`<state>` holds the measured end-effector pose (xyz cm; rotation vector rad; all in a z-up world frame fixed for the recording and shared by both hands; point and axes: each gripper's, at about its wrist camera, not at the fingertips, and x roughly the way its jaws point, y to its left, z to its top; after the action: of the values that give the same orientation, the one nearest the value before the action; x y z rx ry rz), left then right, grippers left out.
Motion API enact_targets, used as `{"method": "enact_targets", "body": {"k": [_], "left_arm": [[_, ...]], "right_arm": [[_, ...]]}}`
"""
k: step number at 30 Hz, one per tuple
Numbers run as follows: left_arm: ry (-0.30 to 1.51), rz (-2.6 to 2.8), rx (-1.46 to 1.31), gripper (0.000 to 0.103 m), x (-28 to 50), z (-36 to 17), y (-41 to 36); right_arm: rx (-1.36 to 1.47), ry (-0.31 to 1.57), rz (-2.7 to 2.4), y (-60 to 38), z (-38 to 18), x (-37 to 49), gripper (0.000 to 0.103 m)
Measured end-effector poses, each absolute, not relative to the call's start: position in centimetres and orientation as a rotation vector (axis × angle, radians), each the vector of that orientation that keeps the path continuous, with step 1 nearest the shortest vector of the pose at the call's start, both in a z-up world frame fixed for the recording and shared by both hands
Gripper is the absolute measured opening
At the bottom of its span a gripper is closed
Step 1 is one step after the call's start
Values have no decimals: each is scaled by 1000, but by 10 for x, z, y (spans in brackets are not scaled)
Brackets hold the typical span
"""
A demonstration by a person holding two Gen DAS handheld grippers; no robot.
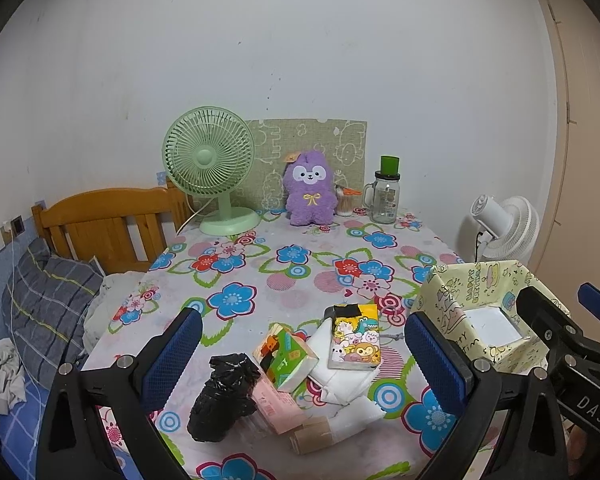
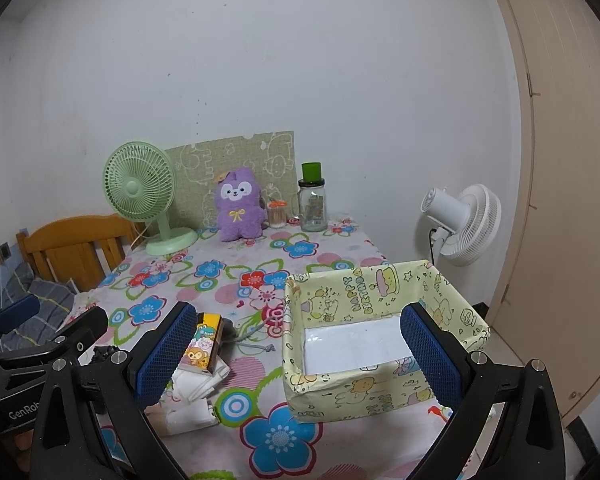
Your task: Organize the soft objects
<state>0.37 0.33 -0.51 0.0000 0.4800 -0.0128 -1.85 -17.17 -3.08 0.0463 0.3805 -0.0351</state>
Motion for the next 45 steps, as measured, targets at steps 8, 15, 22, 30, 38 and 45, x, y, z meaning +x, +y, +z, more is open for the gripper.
{"method": "enact_targets", "body": {"k": [8, 15, 22, 30, 38, 45], "left_arm": [[471, -12, 8, 101, 2, -4, 3], [468, -13, 9, 101, 1, -4, 3], [472, -9, 18, 101, 1, -6, 2], [471, -11, 17, 101, 1, -9, 3], [471, -17, 11, 98, 2, -16, 6], [484, -16, 12, 96, 5, -23, 15]], "right_arm": [[48, 379, -35, -172, -30, -19, 103], [54, 377, -34, -173, -30, -20, 103], [56, 386, -38, -173, -32, -18, 103], [44, 383, -42, -170, -30, -19, 103], [51, 381, -48, -165, -32, -18, 102], [48, 403, -39, -156, -37, -13, 99]]}}
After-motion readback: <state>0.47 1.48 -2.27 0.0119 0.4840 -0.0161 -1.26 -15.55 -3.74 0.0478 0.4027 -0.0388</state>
